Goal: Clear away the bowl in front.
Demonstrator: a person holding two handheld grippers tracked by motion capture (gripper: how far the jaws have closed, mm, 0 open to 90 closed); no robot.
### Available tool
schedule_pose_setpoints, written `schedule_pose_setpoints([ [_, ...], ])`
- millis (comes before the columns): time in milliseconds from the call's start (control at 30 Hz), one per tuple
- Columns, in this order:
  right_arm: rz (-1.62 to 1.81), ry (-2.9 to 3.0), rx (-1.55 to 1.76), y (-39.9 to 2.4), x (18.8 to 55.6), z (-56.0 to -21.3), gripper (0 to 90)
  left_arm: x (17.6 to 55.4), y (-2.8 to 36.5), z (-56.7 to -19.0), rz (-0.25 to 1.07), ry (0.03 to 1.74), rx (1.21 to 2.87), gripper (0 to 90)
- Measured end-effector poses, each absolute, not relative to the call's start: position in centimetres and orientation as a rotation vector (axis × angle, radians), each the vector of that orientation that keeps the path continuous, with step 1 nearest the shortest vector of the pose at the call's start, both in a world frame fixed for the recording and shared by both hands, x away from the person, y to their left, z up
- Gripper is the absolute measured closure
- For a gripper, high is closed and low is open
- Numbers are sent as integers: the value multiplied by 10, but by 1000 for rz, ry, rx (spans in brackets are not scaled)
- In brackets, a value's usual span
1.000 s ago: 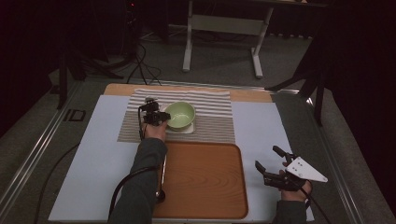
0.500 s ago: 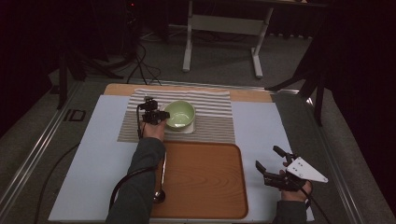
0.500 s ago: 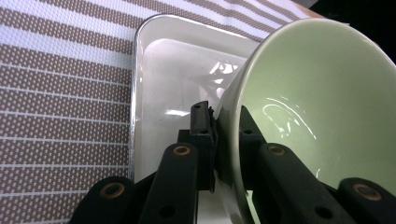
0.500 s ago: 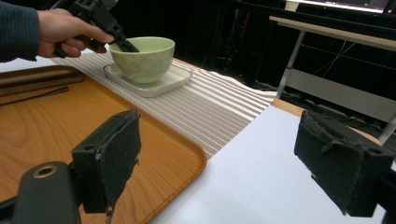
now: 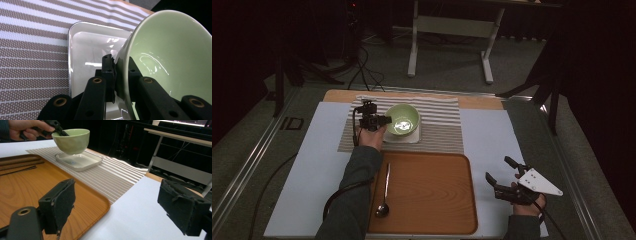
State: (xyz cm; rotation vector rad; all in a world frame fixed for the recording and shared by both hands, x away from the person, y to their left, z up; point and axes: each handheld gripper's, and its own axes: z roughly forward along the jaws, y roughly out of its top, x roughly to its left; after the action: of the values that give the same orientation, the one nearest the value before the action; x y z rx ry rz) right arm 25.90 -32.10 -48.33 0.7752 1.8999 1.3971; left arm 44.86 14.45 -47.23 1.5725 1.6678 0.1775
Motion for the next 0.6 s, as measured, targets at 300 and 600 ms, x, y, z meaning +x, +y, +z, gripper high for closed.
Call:
schedule_pose_setpoints([
  [300, 1398, 1904, 773, -320, 259, -484, 140, 434, 148, -454, 191, 1600, 1599, 832],
  [600, 1396, 1902, 773, -319, 258, -484, 140, 423, 153, -443, 180, 1546, 1636, 832],
])
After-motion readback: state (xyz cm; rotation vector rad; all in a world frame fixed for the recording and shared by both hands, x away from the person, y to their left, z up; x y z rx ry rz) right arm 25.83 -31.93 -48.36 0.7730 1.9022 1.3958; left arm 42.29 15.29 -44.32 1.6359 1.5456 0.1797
